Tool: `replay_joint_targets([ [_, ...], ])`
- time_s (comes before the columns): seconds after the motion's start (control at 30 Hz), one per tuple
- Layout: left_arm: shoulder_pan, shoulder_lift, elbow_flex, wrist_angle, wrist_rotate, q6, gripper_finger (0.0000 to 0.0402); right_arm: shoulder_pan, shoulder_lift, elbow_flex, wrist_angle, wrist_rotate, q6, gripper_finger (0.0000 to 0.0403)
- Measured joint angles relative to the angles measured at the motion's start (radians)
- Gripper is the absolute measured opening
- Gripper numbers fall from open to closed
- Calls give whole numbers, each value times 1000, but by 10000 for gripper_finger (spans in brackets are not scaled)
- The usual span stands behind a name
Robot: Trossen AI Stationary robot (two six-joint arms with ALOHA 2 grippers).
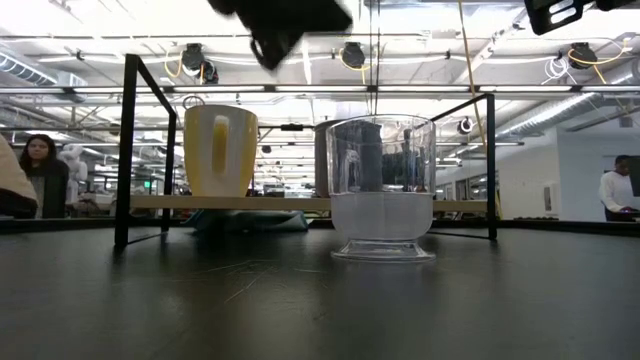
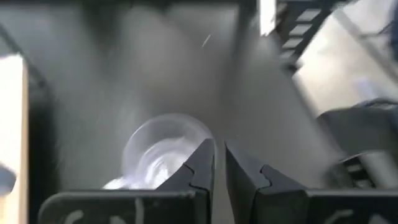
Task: Stack small to large cups/mugs on shelf
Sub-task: Put the transparent mug on the shelf
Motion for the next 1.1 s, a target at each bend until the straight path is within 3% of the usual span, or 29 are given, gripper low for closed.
replay_joint_targets([
  [0.17,49,63,64,-81,36,5,69,0,0,0,-10,0,0,0],
  [0.53,70,76,199,-258,52,57,176,0,0,0,-22,-1,0,0],
  [0.83,29,78,215,-327,109,98,189,0,0,-63,6,-1,24,0],
  [1.1,-13,103,215,-284,79,135,189,0,-6,-66,31,-1,20,0],
])
